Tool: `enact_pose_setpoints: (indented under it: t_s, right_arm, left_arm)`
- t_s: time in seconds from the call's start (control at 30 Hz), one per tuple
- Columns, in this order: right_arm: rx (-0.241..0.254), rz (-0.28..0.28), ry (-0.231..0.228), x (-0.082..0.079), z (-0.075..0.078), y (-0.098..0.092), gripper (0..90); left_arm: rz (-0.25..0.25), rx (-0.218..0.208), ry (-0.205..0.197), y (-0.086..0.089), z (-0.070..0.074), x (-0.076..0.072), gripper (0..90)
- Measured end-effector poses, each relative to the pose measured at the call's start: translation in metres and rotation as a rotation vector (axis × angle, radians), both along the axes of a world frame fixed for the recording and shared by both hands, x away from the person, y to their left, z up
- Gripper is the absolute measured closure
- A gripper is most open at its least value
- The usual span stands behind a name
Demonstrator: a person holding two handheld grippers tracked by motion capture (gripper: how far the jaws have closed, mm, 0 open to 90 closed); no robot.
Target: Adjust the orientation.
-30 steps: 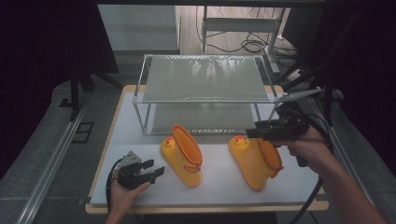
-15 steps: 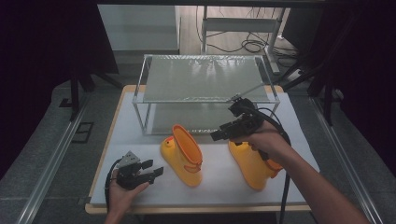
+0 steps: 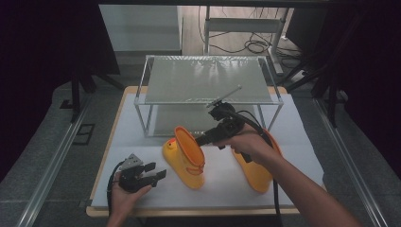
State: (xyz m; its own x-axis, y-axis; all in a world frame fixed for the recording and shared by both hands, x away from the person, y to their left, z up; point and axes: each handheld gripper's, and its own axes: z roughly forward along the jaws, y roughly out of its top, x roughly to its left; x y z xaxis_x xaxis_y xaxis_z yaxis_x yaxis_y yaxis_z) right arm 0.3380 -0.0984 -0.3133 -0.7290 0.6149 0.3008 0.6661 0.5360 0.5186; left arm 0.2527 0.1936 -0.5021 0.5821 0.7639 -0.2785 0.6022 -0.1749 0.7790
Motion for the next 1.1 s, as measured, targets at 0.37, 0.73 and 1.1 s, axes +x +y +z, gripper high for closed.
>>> enact_pose_setpoints:
  t_s: [0.37, 0.73, 1.1]
  right_arm:
    - [-0.102, 0.006, 0.012, 0.011, -0.018, 0.032, 56.1]
    - [-0.148, 0.020, 0.053, 0.020, -0.030, 0.041, 82.8]
    - [-0.091, -0.008, 0.028, 0.018, -0.017, 0.031, 85.7]
  left_arm:
    - [-0.002, -0.002, 0.004, 0.002, -0.001, 0.000, 39.9]
    - [0.000, -0.006, 0.007, 0.003, -0.002, 0.001, 39.9]
    - [0.001, -0.010, 0.006, 0.003, -0.002, 0.001, 40.0]
